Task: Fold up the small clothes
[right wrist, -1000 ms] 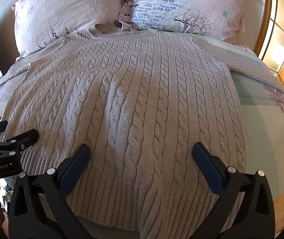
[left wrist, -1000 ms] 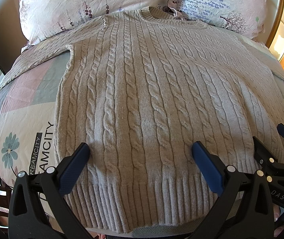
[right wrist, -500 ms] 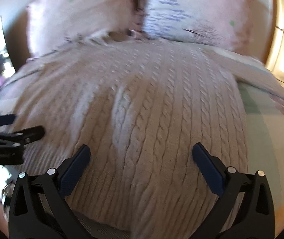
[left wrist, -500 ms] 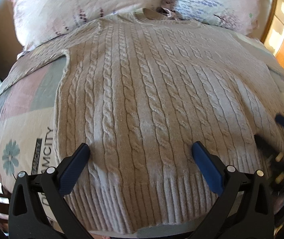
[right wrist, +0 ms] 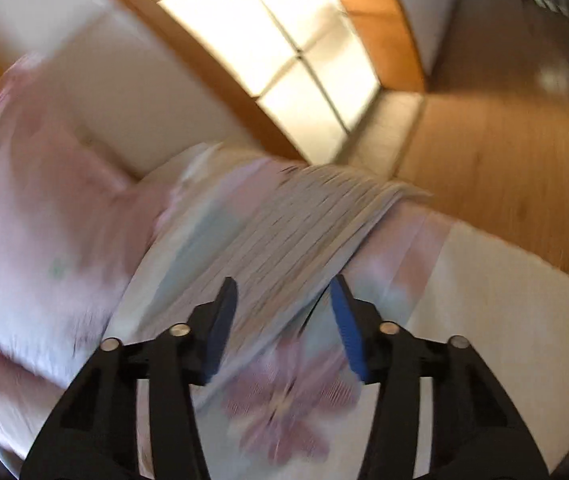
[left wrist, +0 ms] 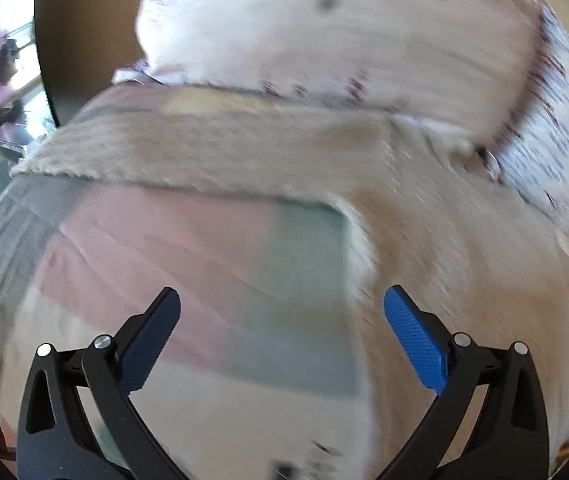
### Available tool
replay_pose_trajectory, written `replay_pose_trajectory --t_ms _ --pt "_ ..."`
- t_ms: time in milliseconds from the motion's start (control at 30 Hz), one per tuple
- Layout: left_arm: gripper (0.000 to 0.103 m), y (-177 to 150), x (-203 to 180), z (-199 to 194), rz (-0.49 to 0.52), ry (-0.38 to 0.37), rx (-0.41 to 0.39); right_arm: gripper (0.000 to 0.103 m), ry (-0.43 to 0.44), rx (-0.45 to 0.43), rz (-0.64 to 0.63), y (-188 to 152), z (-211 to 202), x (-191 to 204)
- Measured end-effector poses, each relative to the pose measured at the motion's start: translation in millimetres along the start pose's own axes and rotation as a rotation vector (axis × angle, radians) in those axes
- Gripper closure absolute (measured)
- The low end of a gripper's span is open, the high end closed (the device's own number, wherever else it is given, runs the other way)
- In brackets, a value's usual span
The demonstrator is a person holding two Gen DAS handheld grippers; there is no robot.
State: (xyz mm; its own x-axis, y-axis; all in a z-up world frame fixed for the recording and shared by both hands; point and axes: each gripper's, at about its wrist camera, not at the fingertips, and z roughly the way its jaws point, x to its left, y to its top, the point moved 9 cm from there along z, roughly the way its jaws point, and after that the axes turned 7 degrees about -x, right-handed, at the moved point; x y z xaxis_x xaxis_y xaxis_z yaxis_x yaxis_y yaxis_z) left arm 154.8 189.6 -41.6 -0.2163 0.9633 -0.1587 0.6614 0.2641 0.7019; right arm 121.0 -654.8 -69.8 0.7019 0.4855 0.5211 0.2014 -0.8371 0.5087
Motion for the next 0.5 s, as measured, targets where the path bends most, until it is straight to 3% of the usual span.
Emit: replay_pose_trajectory --t_ms 67,200,233,267,367,467,500 --pt "0.002 8.8 12.1 3.4 -0.009 -0.018 -0.023 0.06 -0.076 -0.004 0.031 9.3 15.6 -13.7" --pt "0.002 23.3 43.0 11.7 -0.028 0.051 -0.038 0.069 -0.083 -0.029 0.068 17.4 26.9 -18.0" --pt "0.002 28.1 51.7 13.2 -0.046 0.049 -0.053 0.073 -0.087 -0.039 0.069 22.0 28.9 -19.2" --pt "0.002 31.2 58.0 14.5 -0.069 0.047 -0.059 0.09 -0.098 -0.047 0.062 22.2 28.6 -22.9" --pt "0.002 37.9 79.2 16.5 -0.158 0.027 -0.063 0.095 -0.098 -0.103 0.013 24.6 23.4 -15.3" --pt "0.002 44.7 100.5 16.4 -0.255 -0.006 -0.077 0.095 0.032 -0.218 -0.144 9.5 -12.1 52.8" --pt "0.002 47.8 106.9 15.9 -0.281 -0.019 -0.09 0.095 0.132 -0.239 -0.221 -8.5 -30.6 95.7"
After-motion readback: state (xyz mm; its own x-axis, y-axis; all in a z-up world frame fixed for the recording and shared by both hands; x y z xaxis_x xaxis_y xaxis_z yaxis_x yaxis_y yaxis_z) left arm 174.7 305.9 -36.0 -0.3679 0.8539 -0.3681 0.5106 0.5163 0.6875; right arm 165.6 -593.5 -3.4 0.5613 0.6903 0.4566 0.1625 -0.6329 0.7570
